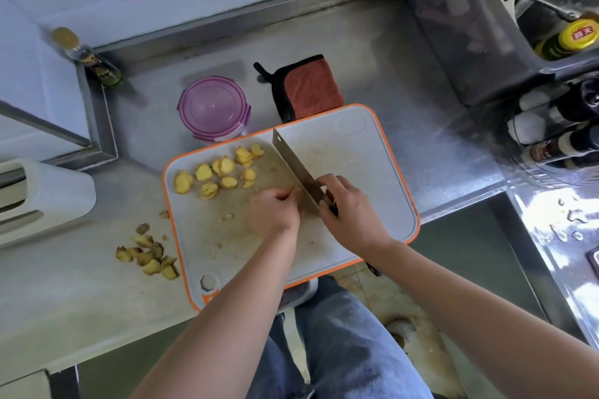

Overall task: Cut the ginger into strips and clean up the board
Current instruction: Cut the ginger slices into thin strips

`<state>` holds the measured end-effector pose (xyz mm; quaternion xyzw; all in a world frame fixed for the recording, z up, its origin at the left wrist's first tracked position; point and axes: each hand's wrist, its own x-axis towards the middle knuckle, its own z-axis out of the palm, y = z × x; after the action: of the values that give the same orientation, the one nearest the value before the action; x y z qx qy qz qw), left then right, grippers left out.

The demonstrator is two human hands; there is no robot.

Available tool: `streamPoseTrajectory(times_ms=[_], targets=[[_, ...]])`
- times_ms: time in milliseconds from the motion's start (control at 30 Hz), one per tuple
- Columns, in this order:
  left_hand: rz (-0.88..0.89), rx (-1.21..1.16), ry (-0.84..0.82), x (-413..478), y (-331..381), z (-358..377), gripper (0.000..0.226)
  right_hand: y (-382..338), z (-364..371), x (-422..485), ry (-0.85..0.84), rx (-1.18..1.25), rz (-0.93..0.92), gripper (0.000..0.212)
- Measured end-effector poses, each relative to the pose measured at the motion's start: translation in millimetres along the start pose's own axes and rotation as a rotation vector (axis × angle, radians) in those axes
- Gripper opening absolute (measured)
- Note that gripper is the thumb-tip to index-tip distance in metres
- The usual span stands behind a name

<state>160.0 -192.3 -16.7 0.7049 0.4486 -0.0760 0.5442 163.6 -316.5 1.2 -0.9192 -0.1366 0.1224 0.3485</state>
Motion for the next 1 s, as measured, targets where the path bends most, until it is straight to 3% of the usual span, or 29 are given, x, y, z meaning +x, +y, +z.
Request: streamPoseTrajectory(times_ms=[267, 467, 1000], targets=[[-0.027, -0.022, -0.095, 8.5, -6.5, 0.5, 0.013, -5.6, 7.3, -1.1, -0.054, -0.063, 0.014, 0.031], [-0.079, -0.043, -0.090, 9.4, -2.3, -1.3, 0.006, -5.6, -2.3, 8.0, -0.079, -0.073, 0.055, 0.008], [-0.073, -0.029, -0.110, 6.4, 3.7, -6.8, 0.010, -17.4, -3.3, -2.0, -0.186, -0.109, 0.109, 0.003]])
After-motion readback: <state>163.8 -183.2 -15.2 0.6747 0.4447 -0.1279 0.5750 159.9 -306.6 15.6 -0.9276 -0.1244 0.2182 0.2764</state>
